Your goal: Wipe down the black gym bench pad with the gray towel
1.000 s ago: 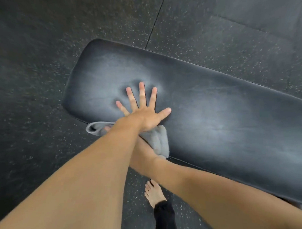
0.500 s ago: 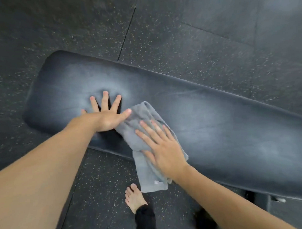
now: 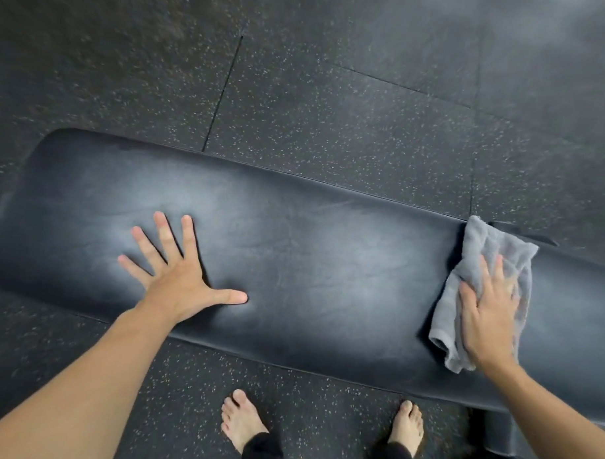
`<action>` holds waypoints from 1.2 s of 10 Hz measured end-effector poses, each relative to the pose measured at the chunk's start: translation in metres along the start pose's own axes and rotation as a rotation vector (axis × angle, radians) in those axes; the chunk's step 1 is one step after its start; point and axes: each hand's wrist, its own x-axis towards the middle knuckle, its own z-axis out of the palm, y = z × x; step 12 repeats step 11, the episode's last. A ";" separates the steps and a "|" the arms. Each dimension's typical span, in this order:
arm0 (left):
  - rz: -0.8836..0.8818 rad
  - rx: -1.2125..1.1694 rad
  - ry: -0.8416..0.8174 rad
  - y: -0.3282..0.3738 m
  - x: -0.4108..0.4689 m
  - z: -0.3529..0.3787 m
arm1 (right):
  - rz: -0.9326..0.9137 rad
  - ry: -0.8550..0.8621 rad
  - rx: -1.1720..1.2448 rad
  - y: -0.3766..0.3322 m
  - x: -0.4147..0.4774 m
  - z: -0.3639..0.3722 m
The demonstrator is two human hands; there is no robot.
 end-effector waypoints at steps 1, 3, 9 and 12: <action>0.017 -0.010 -0.001 -0.003 0.003 0.001 | -0.049 0.004 0.013 -0.065 -0.004 0.030; 0.069 -0.042 0.039 -0.011 0.010 0.008 | -0.376 -0.061 0.006 -0.247 0.006 0.110; -0.016 -0.141 0.149 0.011 -0.034 0.008 | -0.593 -0.341 -0.184 -0.224 -0.029 0.082; 0.039 -0.051 0.660 0.030 -0.136 -0.066 | -0.726 -0.287 -0.118 -0.290 -0.037 -0.042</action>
